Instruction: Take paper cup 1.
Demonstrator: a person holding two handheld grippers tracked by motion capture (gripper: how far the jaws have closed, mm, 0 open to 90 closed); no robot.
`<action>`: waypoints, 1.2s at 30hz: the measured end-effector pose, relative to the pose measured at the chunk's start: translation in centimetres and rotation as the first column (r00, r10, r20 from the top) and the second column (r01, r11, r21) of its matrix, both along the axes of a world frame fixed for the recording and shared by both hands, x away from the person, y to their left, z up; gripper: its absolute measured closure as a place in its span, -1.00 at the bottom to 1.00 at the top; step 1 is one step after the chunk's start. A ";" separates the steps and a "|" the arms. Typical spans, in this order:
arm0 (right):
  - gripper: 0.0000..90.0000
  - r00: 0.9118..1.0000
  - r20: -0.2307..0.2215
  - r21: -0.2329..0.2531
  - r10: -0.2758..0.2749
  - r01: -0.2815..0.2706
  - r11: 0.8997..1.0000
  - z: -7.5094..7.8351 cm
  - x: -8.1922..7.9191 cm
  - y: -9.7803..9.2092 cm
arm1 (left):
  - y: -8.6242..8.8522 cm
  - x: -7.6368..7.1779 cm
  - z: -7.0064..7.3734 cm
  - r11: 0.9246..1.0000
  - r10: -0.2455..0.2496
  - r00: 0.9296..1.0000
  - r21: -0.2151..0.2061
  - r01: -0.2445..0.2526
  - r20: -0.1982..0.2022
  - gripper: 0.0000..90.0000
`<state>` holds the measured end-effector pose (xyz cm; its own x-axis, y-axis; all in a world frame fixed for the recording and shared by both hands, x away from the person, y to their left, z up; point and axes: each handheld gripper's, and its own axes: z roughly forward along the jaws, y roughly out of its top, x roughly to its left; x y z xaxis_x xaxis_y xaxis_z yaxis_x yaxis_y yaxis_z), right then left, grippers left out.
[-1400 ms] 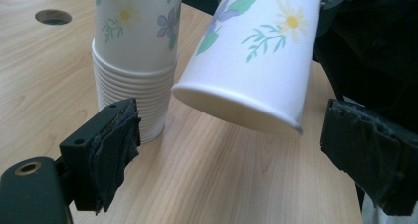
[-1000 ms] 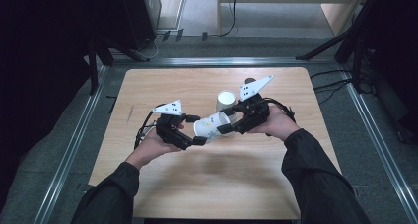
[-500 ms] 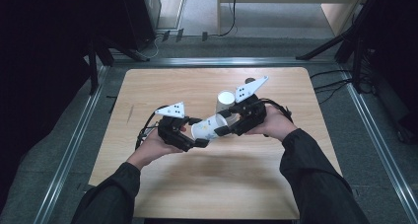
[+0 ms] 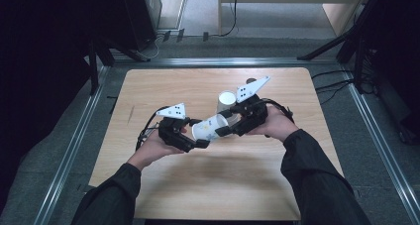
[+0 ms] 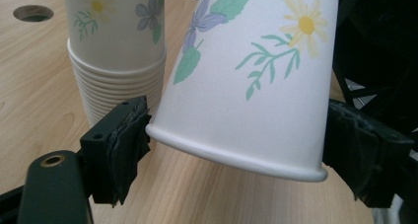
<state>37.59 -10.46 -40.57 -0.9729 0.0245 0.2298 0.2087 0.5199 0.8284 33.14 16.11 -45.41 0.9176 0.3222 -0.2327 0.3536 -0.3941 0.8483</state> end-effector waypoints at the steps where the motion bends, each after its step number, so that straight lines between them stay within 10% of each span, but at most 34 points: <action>1: -0.19 1.000 0.000 -0.001 0.000 0.000 1.000 0.0 0.0 0.0 | 0.0 0.0 0.0 1.000 -0.003 1.000 -0.001 0.003 0.001 -0.61; 36: -0.39 0.999 -0.007 -0.020 -0.045 0.045 0.999 -0.8 -0.2 -0.4 | 0.5 -0.2 0.8 0.999 0.004 1.000 0.051 -0.005 0.003 -0.47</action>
